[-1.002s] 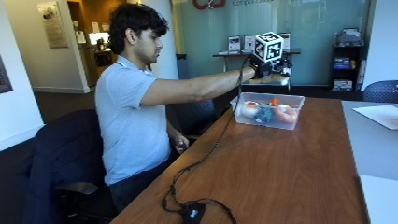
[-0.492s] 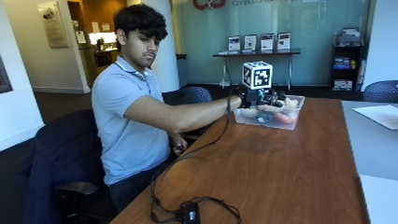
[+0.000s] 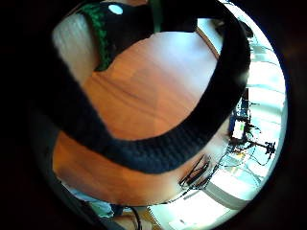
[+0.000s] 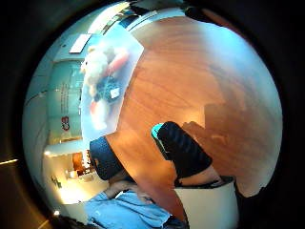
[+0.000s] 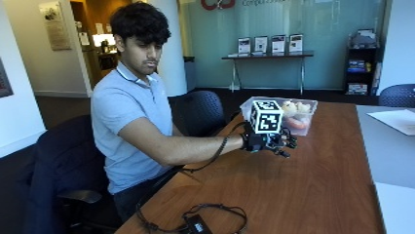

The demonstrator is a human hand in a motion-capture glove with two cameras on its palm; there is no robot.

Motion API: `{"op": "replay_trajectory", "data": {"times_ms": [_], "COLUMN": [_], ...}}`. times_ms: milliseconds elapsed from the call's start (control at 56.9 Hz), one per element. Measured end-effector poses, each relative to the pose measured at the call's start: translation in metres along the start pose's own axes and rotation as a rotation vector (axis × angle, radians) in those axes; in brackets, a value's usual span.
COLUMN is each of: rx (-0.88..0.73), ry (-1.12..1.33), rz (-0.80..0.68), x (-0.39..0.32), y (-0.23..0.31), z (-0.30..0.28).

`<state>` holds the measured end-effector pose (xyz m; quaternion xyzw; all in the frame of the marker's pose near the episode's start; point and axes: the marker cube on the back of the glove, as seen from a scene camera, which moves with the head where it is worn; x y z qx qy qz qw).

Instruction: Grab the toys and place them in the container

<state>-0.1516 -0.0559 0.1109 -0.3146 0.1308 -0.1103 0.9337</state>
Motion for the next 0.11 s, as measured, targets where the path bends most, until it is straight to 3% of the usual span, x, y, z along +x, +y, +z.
{"op": "replay_trajectory", "data": {"times_ms": [105], "rx": [0.053], "ry": [0.022], "rz": [0.001], "x": [0.0110], "y": [0.0031], "z": [0.0075]}}
